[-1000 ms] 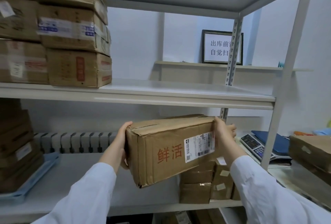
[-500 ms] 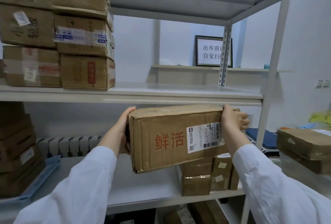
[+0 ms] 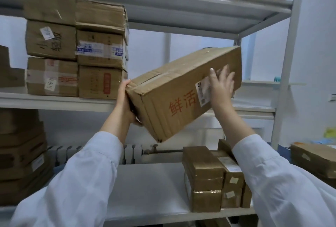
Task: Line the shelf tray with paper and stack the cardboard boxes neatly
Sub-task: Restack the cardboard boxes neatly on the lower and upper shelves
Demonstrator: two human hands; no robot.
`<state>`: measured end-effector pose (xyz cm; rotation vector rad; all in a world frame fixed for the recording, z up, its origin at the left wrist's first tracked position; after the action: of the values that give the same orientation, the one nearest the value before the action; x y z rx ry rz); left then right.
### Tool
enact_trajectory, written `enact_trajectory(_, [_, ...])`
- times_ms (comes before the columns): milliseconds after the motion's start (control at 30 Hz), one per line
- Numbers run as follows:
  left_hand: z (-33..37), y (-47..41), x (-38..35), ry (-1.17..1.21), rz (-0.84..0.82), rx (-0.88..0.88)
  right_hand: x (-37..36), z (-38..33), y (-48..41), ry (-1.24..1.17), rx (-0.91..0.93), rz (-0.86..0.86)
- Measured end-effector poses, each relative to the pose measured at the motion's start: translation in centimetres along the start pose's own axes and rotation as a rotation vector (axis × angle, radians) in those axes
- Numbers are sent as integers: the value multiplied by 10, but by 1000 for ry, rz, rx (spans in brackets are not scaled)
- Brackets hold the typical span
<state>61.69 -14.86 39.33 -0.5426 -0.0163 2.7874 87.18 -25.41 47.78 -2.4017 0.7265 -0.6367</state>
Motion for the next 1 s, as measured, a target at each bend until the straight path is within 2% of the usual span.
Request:
enact_trajectory(100, [14, 9, -3, 91, 79, -22, -62, -17, 3, -155, 107, -299])
enact_trajectory(267, [37, 17, 6, 259, 291, -212, -133, -18, 10, -362, 110, -602])
enact_trajectory(367, [49, 16, 8, 229, 334, -284, -147, -20, -1, -455, 154, -603])
enact_trajectory(467, [60, 9, 5, 126, 276, -305, -154, -20, -12, -520, 163, -583])
enact_trajectory(600, [65, 5, 10, -2, 302, -341, -162, -12, -30, -550, 93, -500])
enact_trajectory(833, [64, -7, 23, -121, 366, -362, -173, 7, -46, -464, 62, -466])
enact_trajectory(1000, [53, -16, 27, -211, 420, -422, -178, 33, -52, -335, -71, -439])
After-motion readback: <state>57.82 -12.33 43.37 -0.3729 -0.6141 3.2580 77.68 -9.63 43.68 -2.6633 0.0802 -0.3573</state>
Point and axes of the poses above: each hand's wrist, its own y-axis away from the middle knuckle, its own x-axis out of the back of the hand, z = x × y, the point moved 10 cm from there along -y, towards the middle knuckle, and after that the axes turned 10 degrees about -z, right-handed, at the moved point
